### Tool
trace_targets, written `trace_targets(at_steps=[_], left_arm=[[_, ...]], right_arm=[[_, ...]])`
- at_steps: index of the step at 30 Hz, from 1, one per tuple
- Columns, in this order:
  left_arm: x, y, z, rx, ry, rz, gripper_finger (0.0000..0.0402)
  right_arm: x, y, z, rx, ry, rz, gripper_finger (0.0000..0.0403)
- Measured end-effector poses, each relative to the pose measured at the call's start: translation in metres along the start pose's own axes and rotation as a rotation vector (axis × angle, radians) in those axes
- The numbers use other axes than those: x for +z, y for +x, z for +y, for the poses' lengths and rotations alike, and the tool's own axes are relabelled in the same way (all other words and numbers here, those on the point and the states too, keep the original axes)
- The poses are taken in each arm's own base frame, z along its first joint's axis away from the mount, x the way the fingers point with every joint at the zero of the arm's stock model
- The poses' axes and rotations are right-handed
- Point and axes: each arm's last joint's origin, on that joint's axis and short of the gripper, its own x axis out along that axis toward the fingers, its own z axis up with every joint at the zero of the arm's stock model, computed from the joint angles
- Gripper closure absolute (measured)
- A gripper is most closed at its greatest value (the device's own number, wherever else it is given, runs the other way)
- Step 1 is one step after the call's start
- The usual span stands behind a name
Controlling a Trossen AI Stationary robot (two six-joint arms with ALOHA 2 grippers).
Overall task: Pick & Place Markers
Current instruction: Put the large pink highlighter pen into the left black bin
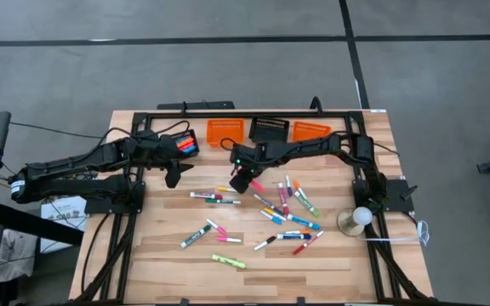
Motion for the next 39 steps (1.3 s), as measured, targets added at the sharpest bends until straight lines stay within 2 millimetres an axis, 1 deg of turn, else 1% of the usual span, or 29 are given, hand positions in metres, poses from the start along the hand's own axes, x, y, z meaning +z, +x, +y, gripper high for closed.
trace_targets(at_steps=[6, 10, 13, 17, 21, 24, 28, 34, 39], left_arm=[[0.0, 0.0, 0.0, 0.0, -0.006, 0.0, 0.0188], [0.0, 0.0, 0.0, 0.0, -0.007, 0.003, 0.0188], [0.0, 0.0, -0.001, -0.023, -0.008, 0.007, 0.0188], [0.0, 0.0, -0.002, -0.08, -0.03, 0.012, 0.0188], [0.003, 0.0, -0.004, -0.115, -0.064, -0.012, 0.0188], [0.009, -0.001, -0.006, -0.159, -0.082, -0.078, 0.0188], [0.021, -0.003, -0.008, -0.198, -0.089, -0.189, 0.0188], [0.026, -0.004, -0.008, -0.216, -0.147, -0.241, 0.0188], [0.03, -0.005, -0.009, -0.23, -0.176, -0.282, 0.0188]], right_arm=[[0.024, -0.016, -0.002, 0.156, 0.015, -0.035, 0.0349], [0.042, -0.028, -0.002, 0.3, -0.012, -0.076, 0.0349], [0.053, -0.034, -0.004, 0.441, -0.031, -0.12, 0.0349], [0.069, -0.043, -0.003, 0.649, -0.087, -0.221, 0.0349], [0.082, -0.053, 0.002, 0.761, -0.135, -0.352, 0.0349], [0.093, -0.063, 0.005, 0.84, -0.175, -0.468, 0.0349], [0.102, -0.077, 0.008, 0.909, -0.227, -0.614, 0.0349], [0.112, -0.095, 0.007, 0.986, -0.252, -0.781, 0.0349], [0.112, -0.098, 0.008, 1.004, -0.272, -0.801, 0.0349]])
